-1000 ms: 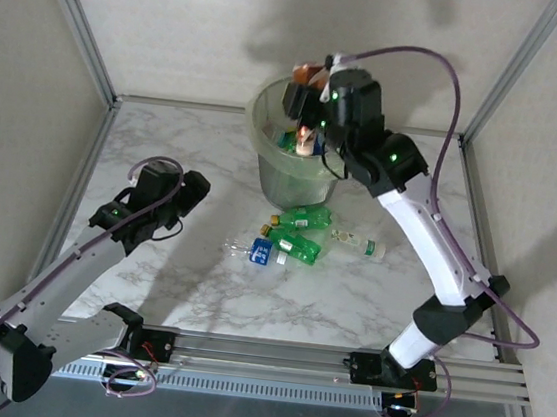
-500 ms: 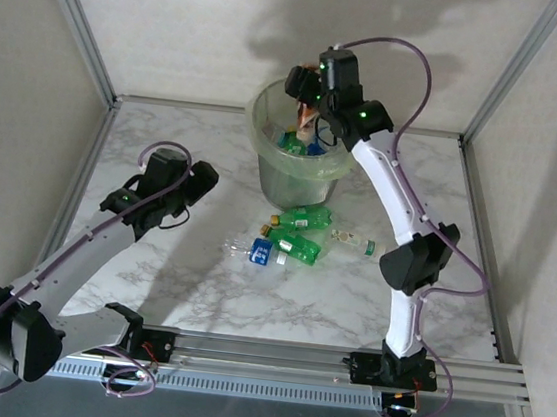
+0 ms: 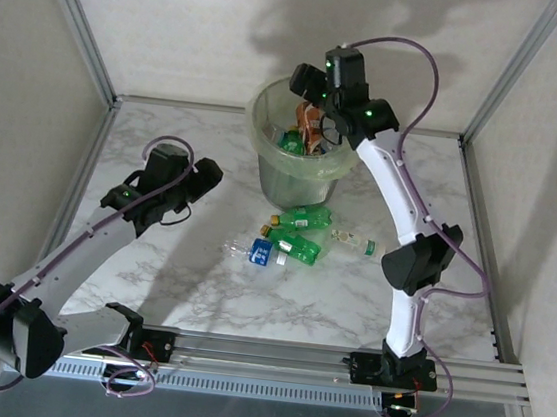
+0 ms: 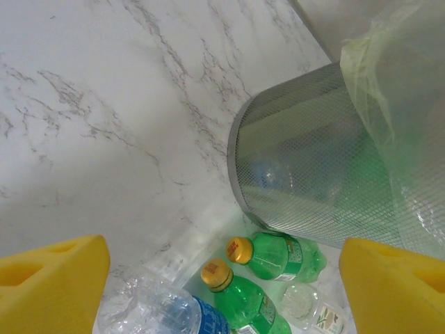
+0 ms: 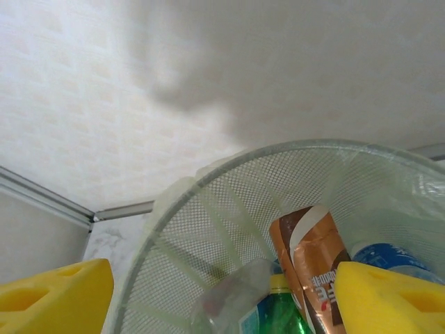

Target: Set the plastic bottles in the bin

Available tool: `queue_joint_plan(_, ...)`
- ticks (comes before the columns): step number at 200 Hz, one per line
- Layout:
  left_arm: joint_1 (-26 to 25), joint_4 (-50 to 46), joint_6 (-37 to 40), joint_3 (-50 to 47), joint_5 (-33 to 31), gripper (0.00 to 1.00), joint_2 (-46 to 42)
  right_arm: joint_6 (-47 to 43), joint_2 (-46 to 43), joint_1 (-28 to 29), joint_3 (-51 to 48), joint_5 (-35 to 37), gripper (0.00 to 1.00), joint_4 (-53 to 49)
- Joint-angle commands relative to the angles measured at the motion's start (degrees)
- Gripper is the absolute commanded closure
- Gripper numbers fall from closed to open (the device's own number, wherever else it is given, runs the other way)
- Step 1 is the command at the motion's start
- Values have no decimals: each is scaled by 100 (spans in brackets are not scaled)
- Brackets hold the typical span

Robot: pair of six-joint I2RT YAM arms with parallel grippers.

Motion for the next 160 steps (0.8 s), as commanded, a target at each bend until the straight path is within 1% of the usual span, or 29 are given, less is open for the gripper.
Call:
queue_joint_plan(1,-204,6,-281,-286,19,15,-251,-423,-894,288,-394,44,16,-63)
queue_joint_plan(33,-625,-87,-610,-421,-314,15,-274,-761,-2021,688,-1715,338,16,-33)
queue_joint_plan(35,-645,-92,-624,-414,-321,15,-268,-765,-2092,816,-1830,353,16,-13)
queue_joint_plan(41,-706,-95,-660,-401,-342,15,-256,-766,-2298,953,-2107,380,16,32)
queue_joint_plan(77,-1055,-84,-820,-341,-679,14,-225,-656,-3328,1503,-3413,311,14,192)
queue_joint_plan(91,-1051,-52,-875,-267,-765,14,-124,-516,-3609,1600,-3724,311,14,123)
queue_joint_plan(112,-1089,39,-673,17,-589,15,254,-347,-4078,1739,-4209,531,13,49)
queue_joint_plan(133,-1335,-86,-332,309,-648,16,529,-170,-4598,1749,-4716,625,11,70)
queue_joint_plan(160,-1573,-39,-128,294,-677,16,562,-122,-4963,1741,-5022,695,9,-98)
